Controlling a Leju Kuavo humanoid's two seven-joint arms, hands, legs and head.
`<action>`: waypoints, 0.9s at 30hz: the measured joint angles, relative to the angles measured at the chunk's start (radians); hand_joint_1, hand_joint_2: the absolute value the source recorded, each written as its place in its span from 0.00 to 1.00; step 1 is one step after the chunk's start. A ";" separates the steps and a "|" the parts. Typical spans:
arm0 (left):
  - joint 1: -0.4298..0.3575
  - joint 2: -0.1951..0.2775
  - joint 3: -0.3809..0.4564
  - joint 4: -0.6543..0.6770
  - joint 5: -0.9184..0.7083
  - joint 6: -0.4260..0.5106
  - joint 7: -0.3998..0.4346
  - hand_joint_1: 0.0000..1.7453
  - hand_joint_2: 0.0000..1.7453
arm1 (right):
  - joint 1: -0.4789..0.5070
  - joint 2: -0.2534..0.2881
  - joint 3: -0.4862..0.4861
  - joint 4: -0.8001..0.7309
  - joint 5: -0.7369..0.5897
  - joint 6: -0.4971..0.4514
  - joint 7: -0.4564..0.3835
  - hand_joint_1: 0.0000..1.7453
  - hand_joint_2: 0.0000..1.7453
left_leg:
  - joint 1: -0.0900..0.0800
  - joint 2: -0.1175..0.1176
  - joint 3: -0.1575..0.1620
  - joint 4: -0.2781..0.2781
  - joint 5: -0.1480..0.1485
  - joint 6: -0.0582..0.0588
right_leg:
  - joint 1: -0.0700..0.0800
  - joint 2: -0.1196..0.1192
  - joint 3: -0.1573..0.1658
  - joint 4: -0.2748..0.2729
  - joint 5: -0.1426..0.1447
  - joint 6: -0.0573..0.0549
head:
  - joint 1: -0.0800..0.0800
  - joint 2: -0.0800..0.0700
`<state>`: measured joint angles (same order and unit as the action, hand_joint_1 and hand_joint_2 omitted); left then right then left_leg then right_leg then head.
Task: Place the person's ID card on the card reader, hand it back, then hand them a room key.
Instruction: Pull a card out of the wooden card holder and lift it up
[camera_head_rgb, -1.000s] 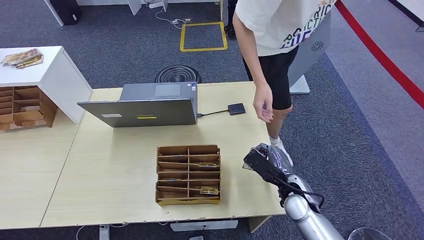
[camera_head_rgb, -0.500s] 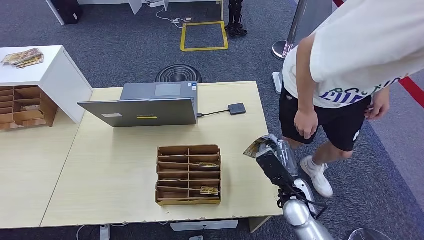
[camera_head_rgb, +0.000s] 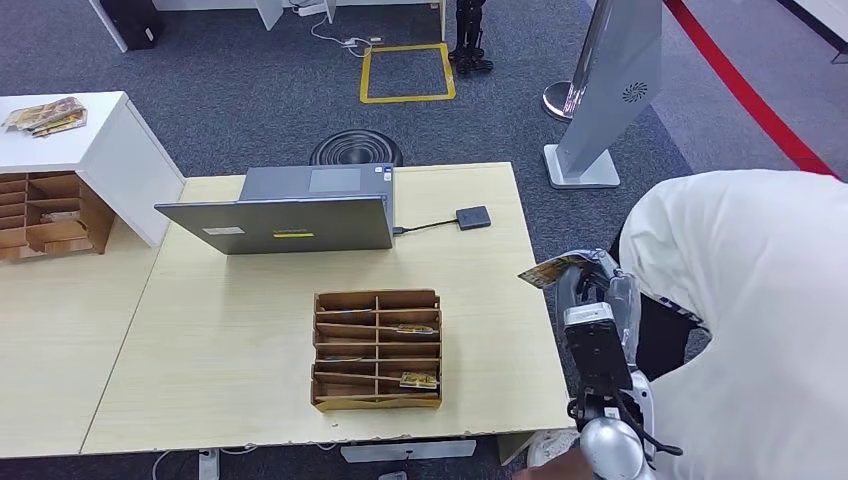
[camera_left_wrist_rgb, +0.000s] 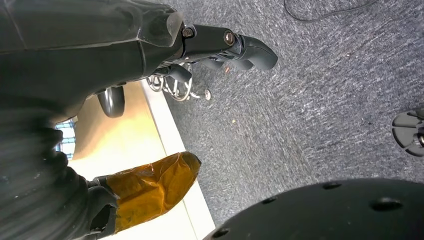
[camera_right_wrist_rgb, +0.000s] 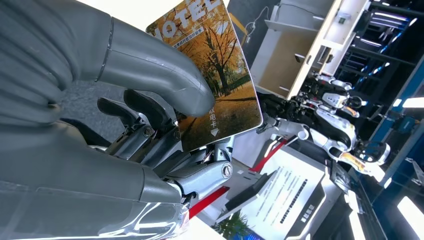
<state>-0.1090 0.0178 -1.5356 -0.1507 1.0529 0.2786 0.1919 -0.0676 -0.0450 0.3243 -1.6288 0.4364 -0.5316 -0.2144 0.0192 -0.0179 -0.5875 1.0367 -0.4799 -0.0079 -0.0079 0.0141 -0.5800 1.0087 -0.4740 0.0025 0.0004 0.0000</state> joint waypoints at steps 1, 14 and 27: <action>0.000 0.000 0.000 0.000 0.000 0.000 0.000 0.00 1.00 | 0.001 0.001 -0.001 -0.004 0.000 0.000 0.000 1.00 1.00 | 0.000 0.000 0.000 0.000 0.000 0.000 | 0.000 0.000 0.000 0.000 0.000 0.000 | 0.000 0.000; 0.000 -0.002 0.000 0.000 0.000 0.000 0.000 0.00 1.00 | 0.006 0.003 -0.003 -0.020 0.000 0.000 0.000 1.00 1.00 | 0.000 0.000 0.000 0.000 0.000 0.000 | 0.000 0.000 0.000 0.000 0.000 0.000 | 0.000 0.000; 0.000 -0.002 0.000 0.000 0.000 -0.001 0.000 0.00 1.00 | 0.011 0.003 -0.003 -0.021 0.000 -0.001 0.000 1.00 1.00 | 0.000 0.000 0.000 0.000 0.000 0.000 | 0.000 0.000 0.000 0.000 0.000 0.000 | 0.000 0.000</action>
<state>-0.1091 0.0160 -1.5358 -0.1507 1.0529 0.2775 0.1919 -0.0569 -0.0423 0.3216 -1.6495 0.4361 -0.5322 -0.2141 0.0193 -0.0179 -0.5875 1.0367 -0.4799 -0.0079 -0.0079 0.0141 -0.5801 1.0087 -0.4741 0.0025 0.0004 0.0000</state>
